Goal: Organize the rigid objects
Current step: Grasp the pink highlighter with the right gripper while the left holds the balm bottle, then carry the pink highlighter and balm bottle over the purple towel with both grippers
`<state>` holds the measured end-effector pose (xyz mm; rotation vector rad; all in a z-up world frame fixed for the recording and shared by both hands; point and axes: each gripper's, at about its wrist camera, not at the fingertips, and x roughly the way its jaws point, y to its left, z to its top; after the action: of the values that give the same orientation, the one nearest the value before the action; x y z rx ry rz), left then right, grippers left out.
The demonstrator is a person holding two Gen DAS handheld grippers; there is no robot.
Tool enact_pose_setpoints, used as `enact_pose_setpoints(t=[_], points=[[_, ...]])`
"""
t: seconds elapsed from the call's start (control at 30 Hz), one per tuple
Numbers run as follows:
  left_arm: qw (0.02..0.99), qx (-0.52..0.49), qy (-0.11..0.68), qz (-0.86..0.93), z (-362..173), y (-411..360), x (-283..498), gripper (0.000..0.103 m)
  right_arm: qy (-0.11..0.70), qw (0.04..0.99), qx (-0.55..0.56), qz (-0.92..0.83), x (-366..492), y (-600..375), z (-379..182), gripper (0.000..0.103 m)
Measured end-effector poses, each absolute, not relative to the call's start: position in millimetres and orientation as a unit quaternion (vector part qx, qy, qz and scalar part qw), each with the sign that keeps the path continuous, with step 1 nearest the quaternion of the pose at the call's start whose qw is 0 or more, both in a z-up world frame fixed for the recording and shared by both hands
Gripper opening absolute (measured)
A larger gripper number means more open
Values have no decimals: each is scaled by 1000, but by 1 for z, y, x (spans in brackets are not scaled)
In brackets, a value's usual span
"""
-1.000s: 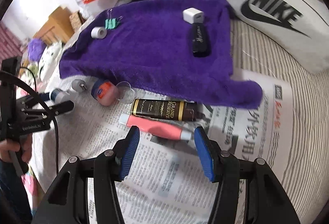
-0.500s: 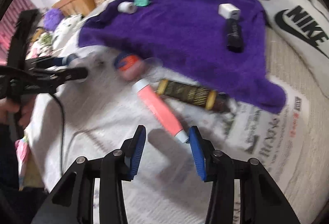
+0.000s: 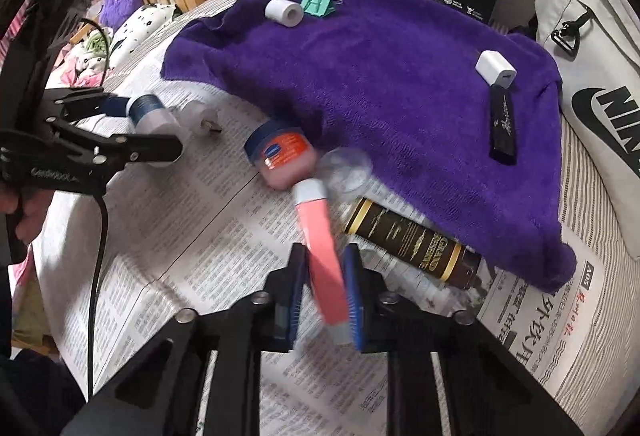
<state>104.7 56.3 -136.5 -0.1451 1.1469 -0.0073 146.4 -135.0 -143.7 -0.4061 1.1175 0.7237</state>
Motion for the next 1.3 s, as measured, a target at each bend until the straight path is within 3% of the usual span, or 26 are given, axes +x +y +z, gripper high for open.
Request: enact_pose_setpoints(t=[0.3, 0.97, 1.3], points=[[839, -66, 541, 2, -136, 52, 101, 76, 550, 790, -94, 253, 132, -186, -142, 18], [844, -26, 535, 24, -140, 38, 102, 74, 535, 797, -152, 234, 129, -165, -144, 18], [848, -70, 526, 11, -122, 59, 89, 74, 538, 799, -110, 245, 129, -181, -126, 17]])
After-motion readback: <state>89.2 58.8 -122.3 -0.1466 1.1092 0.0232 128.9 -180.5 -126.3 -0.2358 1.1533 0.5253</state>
